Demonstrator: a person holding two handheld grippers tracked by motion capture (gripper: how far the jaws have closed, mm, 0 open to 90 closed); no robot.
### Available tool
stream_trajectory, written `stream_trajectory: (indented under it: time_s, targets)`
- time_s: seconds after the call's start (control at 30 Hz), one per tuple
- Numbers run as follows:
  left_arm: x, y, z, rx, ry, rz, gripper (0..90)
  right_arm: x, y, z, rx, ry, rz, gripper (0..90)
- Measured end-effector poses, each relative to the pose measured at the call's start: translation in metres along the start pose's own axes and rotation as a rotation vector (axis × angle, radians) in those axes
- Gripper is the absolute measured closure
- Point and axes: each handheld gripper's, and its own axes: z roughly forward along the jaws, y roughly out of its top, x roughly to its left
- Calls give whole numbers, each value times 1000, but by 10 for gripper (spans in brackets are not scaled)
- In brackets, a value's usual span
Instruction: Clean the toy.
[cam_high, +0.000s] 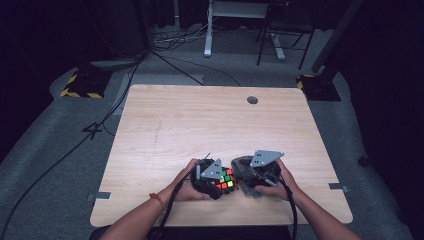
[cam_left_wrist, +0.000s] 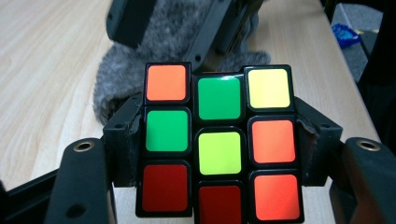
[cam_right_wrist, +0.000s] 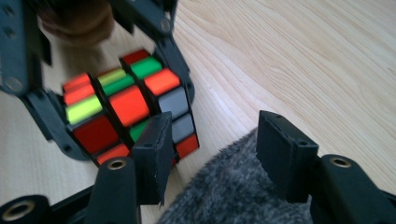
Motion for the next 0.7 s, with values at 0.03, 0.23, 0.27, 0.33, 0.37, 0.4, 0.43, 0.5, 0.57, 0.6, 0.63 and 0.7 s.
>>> stream_trajectory:
  time_s: [0.03, 0.23, 0.27, 0.33, 0.37, 0.4, 0.43, 0.5, 0.57, 0.6, 0.63, 0.7]
  targets:
    - [-1, -1, 2, 3, -7, 4, 333, 0, 0, 1, 0, 3, -1, 464]
    - [0, -6, 2, -12, -26, -4, 331, 2, 4, 1, -38, 39, 11, 474]
    - [1, -7, 1, -9, -29, -4, 330, 3, 5, 2, -39, 39, 9, 474]
    - [2, -9, -2, 3, -43, -5, 329, 5, 6, 3, -44, 40, -3, 474]
    - [2, -10, -2, 6, -43, -1, 326, 7, 8, 4, -47, 57, -4, 471]
    - [2, -11, -3, 40, -45, 7, 325, 9, 8, 6, -49, 64, -9, 446]
    - [1, -12, -4, 62, -36, 21, 318, 13, 10, 9, -36, 85, -26, 448]
    - [-1, -16, -9, 81, -31, 18, 315, 20, 14, 14, -37, 82, -43, 460]
    - [0, -19, -14, 94, -24, 25, 316, 25, 20, 18, -24, 78, -73, 456]
    - [0, -20, -17, 108, -20, 21, 317, 28, 23, 19, -22, 84, -85, 460]
    - [-1, -21, -19, 113, -26, 14, 320, 31, 27, 21, -23, 85, -99, 458]
    - [-1, -23, -21, 107, -29, 25, 321, 35, 33, 23, -21, 102, -114, 446]
